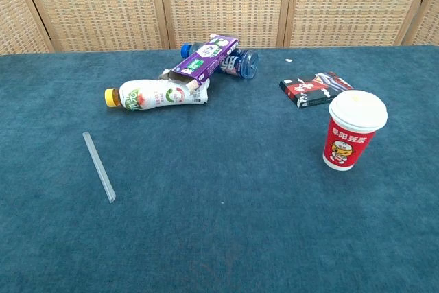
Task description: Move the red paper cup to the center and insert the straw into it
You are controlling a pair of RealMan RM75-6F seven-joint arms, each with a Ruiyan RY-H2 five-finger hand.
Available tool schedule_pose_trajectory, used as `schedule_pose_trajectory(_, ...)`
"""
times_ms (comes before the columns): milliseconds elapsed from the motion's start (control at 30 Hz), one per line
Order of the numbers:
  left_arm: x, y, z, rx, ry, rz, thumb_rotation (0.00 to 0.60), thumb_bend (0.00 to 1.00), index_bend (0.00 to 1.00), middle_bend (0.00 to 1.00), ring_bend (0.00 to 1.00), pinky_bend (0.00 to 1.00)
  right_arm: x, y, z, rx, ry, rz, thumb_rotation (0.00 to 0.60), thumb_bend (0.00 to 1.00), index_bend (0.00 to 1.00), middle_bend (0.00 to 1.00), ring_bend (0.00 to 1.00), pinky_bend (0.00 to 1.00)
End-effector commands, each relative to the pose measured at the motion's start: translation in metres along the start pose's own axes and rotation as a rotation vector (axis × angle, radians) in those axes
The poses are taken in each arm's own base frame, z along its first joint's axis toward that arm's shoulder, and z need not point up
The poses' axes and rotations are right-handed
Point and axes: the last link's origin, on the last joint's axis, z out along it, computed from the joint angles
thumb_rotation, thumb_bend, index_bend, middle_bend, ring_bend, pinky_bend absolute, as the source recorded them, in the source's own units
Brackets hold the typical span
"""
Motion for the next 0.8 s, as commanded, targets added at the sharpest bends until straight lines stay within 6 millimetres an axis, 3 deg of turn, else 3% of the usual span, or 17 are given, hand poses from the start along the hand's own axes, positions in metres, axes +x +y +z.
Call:
schedule_pose_trajectory(33, 0.0, -0.001, 0.0, 0.002, 0.002, 0.0, 0.6, 0.07, 0.0, 0.0, 0.0, 0.0, -0.003, -0.001, 0.001, -0.002, -0.012, -0.008, 0.6, 0.0, 0.0, 0.0, 0.0, 0.0)
schedule_pose_trajectory(400, 0.001, -0.005, 0.0, 0.014, -0.001, -0.008, 0.6, 0.07, 0.0, 0.0, 0.0, 0.0, -0.013, -0.01, 0.018, 0.047, -0.041, 0.009, 0.6, 0.0, 0.0, 0.0, 0.0, 0.0)
schedule_pose_trajectory(567, -0.002, -0.006, 0.005, 0.027, -0.017, -0.002, 0.6, 0.07, 0.0, 0.0, 0.0, 0.0, -0.023, -0.024, 0.047, 0.167, -0.199, 0.057, 0.6, 0.0, 0.0, 0.0, 0.0, 0.0)
schedule_pose_trajectory(800, 0.0, -0.007, 0.011, 0.041, -0.012, 0.007, 0.6, 0.07, 0.0, 0.0, 0.0, 0.0, -0.037, -0.036, 0.085, 0.289, -0.343, -0.007, 0.6, 0.0, 0.0, 0.0, 0.0, 0.0)
